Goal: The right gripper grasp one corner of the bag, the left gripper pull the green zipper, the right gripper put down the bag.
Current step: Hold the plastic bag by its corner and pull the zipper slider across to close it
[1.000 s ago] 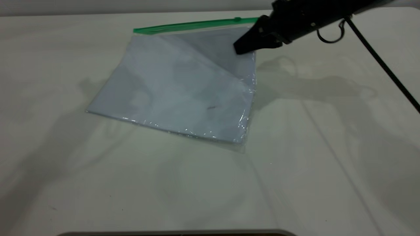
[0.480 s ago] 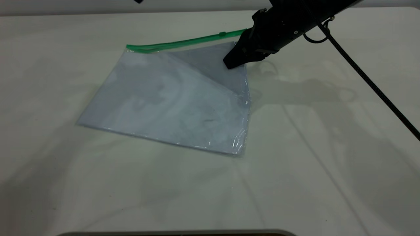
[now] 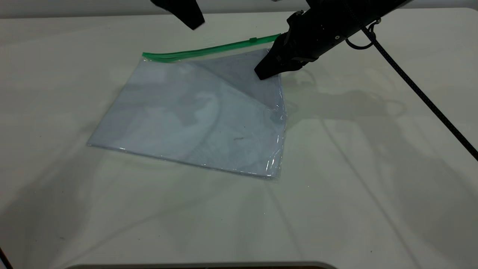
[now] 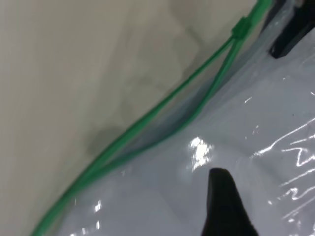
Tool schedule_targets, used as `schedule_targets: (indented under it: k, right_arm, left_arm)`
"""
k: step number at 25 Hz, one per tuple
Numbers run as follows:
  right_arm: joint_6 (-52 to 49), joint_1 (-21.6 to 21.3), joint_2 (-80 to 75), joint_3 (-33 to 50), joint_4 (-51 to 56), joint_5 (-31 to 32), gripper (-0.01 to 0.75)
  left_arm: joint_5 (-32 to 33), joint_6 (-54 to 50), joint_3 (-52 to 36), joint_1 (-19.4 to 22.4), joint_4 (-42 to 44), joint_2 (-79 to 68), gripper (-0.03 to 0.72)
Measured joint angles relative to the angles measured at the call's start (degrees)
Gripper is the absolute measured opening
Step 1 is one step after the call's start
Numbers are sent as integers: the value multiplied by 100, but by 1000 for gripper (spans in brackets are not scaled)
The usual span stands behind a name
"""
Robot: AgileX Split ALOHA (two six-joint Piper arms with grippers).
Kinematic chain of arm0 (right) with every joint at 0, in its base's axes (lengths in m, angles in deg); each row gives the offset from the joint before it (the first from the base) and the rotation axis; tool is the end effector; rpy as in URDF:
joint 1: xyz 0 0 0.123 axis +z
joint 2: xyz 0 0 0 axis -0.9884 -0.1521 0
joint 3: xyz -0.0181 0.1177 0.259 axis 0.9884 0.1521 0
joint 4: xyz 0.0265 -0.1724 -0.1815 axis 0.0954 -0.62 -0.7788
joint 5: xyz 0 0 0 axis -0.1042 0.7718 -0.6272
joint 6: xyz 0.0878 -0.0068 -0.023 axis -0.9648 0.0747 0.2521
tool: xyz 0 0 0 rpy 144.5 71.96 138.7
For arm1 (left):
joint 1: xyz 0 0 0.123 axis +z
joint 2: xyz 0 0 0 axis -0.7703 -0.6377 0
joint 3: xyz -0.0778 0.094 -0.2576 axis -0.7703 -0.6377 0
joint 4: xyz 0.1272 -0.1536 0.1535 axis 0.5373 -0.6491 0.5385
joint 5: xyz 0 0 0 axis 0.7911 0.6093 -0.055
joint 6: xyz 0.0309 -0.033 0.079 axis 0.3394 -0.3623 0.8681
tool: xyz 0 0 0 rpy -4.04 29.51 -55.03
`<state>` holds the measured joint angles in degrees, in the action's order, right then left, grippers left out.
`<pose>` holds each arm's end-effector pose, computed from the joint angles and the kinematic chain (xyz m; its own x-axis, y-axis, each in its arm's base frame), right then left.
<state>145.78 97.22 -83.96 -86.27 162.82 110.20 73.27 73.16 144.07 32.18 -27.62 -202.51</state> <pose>0.4272 0.1804 0.0309 -0.5529 -0.5126 -0.6569 -0.8120 0.5086 0.2865 0.4452 -0.1819 0.1469 -0.2447 0.8214 -0.5151 0.9418 0.3277 0.0752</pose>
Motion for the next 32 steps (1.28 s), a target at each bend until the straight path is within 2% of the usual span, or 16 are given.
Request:
schedule_targets:
  k: [7,13,19,32]
  right_arm:
    - [308,0,0,0,0,-48,35]
    - [704,123,0,0,-22,-268,35]
    - [831,262,156,0,-85,-264,35]
    - [902,286,350,0,-120,-2,35]
  left_arm:
    - [-115,1769,0,0,-754,-307,497]
    - [-383,2675,0,0,-1460,-435,497]
    - [-437,2956,0,0,-1757,-626,497]
    - [-405,3539,0,0,-2393,-737,493]
